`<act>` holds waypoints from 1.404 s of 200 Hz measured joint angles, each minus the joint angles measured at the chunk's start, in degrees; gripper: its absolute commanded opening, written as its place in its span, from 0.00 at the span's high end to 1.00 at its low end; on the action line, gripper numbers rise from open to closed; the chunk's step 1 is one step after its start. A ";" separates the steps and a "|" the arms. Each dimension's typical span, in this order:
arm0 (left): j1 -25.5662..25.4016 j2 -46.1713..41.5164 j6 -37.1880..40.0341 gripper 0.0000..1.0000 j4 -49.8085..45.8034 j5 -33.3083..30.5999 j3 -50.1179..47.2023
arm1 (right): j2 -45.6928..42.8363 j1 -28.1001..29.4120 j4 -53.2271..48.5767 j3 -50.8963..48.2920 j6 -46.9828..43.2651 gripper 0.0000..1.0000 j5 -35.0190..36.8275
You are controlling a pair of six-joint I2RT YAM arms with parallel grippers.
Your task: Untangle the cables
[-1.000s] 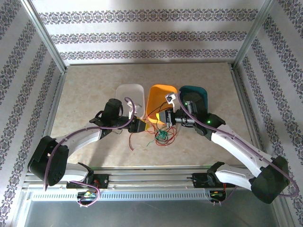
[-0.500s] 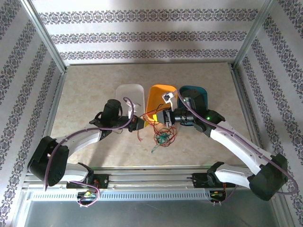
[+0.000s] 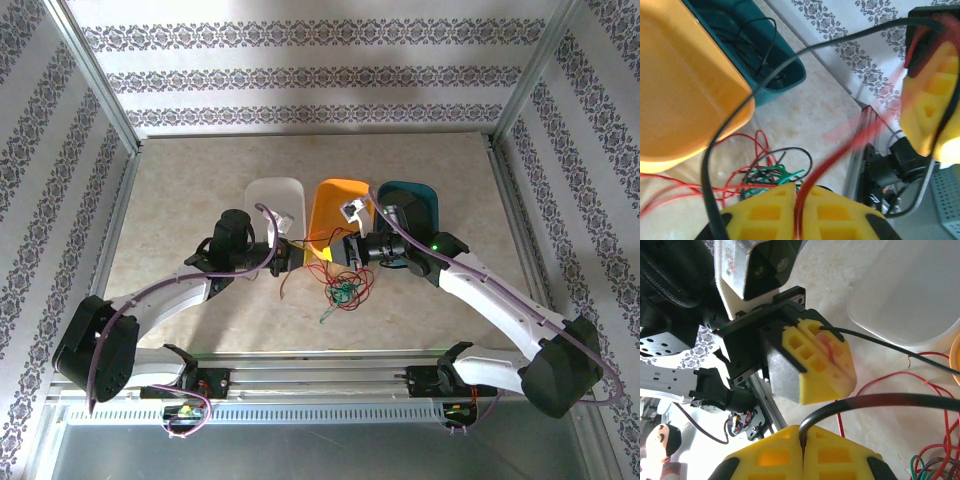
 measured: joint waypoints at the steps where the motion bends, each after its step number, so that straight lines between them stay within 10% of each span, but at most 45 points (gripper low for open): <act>1: 0.02 0.02 -0.04 1.00 0.02 -0.13 0.00 | 0.00 0.00 0.00 0.00 0.02 1.00 -0.09; 124: 0.02 2.43 2.03 1.00 -10.40 -21.27 0.50 | -8.11 -11.19 1.38 8.44 2.78 0.99 -7.17; 206: 0.00 -3.65 2.69 1.00 -9.31 -22.18 -3.67 | -6.10 -18.80 5.11 12.35 -1.92 0.97 17.59; 281: 0.00 -4.13 2.69 1.00 -8.57 -22.62 -3.67 | 13.03 -27.91 14.21 5.16 1.44 1.00 23.78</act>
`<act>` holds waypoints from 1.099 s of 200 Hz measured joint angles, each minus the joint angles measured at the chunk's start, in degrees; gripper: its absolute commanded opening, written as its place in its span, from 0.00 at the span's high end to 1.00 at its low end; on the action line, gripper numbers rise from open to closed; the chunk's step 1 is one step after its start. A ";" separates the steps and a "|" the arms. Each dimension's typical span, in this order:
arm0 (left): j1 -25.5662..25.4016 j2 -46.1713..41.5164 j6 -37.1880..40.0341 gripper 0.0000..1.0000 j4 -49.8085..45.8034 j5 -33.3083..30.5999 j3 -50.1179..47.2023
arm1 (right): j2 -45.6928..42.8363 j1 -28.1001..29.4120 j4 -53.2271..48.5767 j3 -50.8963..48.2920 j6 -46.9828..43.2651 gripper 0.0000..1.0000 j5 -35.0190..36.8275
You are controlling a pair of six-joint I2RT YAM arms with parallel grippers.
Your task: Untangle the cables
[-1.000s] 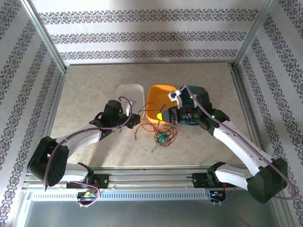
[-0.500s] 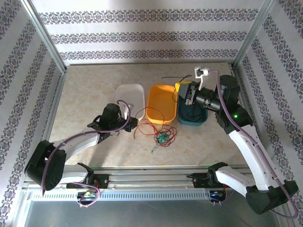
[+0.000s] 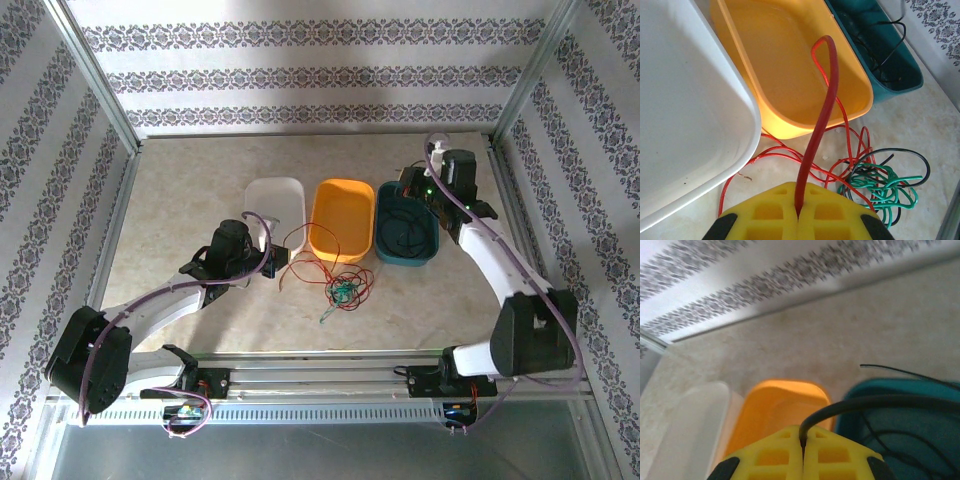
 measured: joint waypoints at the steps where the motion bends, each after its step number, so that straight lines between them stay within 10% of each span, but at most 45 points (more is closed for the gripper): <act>1: 0.00 0.00 0.00 1.00 0.00 0.00 0.00 | 0.13 -0.04 0.04 -0.09 0.07 1.00 0.00; 160: -0.11 -1.18 0.04 1.00 0.20 -0.24 -0.76 | 15.98 -0.31 4.70 -8.68 13.16 0.99 -4.74; 220: -0.13 -1.42 0.24 1.00 0.20 -0.83 -0.74 | 12.46 -0.31 1.84 -8.52 13.03 0.55 -3.61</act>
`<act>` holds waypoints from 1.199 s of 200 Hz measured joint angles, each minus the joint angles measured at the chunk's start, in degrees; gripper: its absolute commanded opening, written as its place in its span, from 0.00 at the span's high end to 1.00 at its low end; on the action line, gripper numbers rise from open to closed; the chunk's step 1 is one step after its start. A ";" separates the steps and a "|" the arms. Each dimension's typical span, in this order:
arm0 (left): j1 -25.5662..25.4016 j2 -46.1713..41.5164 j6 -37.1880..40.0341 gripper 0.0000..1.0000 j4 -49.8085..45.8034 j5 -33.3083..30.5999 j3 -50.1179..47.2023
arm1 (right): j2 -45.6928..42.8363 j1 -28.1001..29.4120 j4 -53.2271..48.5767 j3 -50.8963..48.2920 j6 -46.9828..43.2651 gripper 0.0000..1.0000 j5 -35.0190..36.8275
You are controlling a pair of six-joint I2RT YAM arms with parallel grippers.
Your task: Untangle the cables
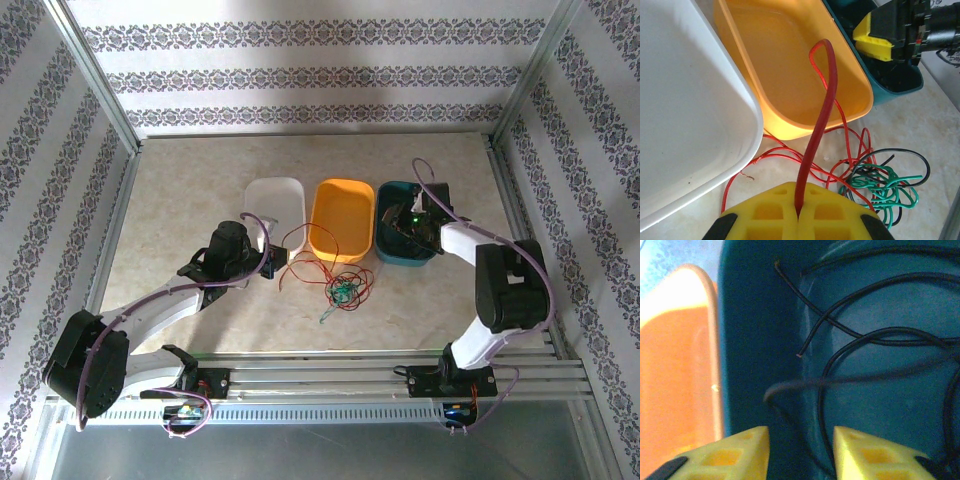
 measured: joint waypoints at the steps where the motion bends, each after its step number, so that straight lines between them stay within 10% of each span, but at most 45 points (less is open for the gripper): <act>1: 0.00 -0.04 0.00 1.00 0.00 0.00 0.00 | -0.39 0.00 -0.24 0.00 0.04 0.54 0.24; 71: 0.00 -0.52 1.05 1.00 -0.02 -0.20 0.00 | -20.26 1.49 -7.96 0.24 -3.23 0.46 9.81; 110: -0.02 -0.61 2.16 1.00 -0.11 0.02 0.04 | -27.93 11.28 -14.16 -0.94 -9.75 0.47 11.13; 155: -0.39 -0.61 3.56 1.00 -0.39 0.09 0.11 | -27.61 26.80 -20.00 -4.61 -14.95 0.50 6.10; 204: -5.35 0.35 9.22 1.00 -6.14 1.55 3.39 | -25.75 28.37 -24.30 -8.20 -15.19 0.52 5.95; 240: -11.15 4.68 14.73 0.95 -12.11 2.84 7.82 | -23.12 28.37 -24.37 -9.29 -14.88 0.79 4.85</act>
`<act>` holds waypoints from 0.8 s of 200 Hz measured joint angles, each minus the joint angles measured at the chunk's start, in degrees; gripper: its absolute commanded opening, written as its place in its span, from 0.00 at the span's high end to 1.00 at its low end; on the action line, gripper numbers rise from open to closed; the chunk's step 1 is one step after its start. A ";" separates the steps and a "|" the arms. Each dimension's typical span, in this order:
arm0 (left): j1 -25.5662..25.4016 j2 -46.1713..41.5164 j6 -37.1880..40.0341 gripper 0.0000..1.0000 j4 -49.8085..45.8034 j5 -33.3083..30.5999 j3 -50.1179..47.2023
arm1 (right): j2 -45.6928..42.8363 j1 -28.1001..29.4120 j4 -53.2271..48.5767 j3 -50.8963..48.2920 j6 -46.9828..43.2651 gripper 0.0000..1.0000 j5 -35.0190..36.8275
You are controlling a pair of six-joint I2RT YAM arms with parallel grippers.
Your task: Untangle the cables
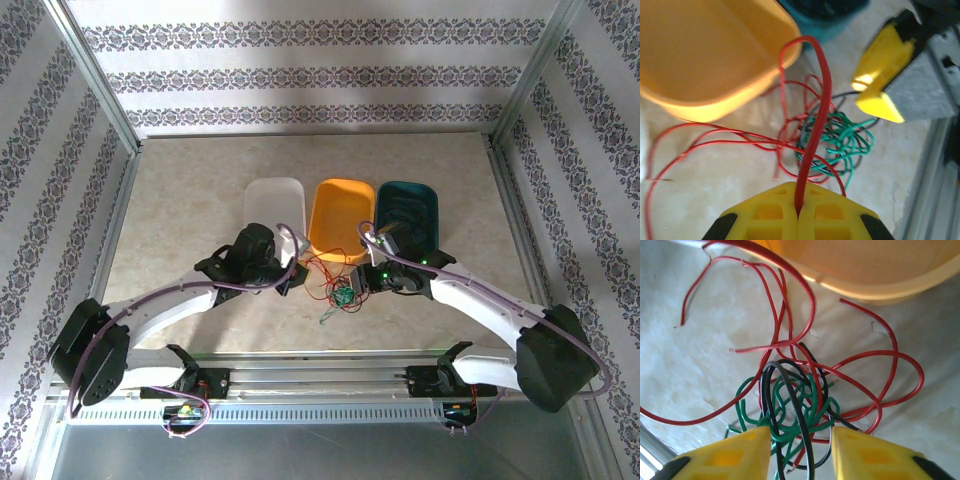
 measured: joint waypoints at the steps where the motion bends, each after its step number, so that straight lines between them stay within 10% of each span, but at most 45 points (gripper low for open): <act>1: -0.24 0.31 0.22 0.94 -0.20 0.02 0.17 | 0.11 0.00 0.02 0.00 -0.28 0.80 -0.13; 31: -4.44 6.29 4.20 0.58 -3.06 -0.24 2.89 | 1.42 0.00 0.66 0.00 -0.04 0.95 -1.73; 55: -6.10 11.06 6.16 0.47 -4.07 -0.24 4.85 | 1.33 -0.02 1.60 0.00 0.15 0.97 -4.15; 128: -6.36 21.20 8.00 0.46 -1.66 2.14 10.12 | -2.56 -5.86 7.56 -1.40 4.81 0.97 -13.51; 160: -6.36 25.00 8.26 0.66 -0.39 3.82 11.93 | -2.58 -8.90 10.03 -2.54 8.04 0.98 -16.31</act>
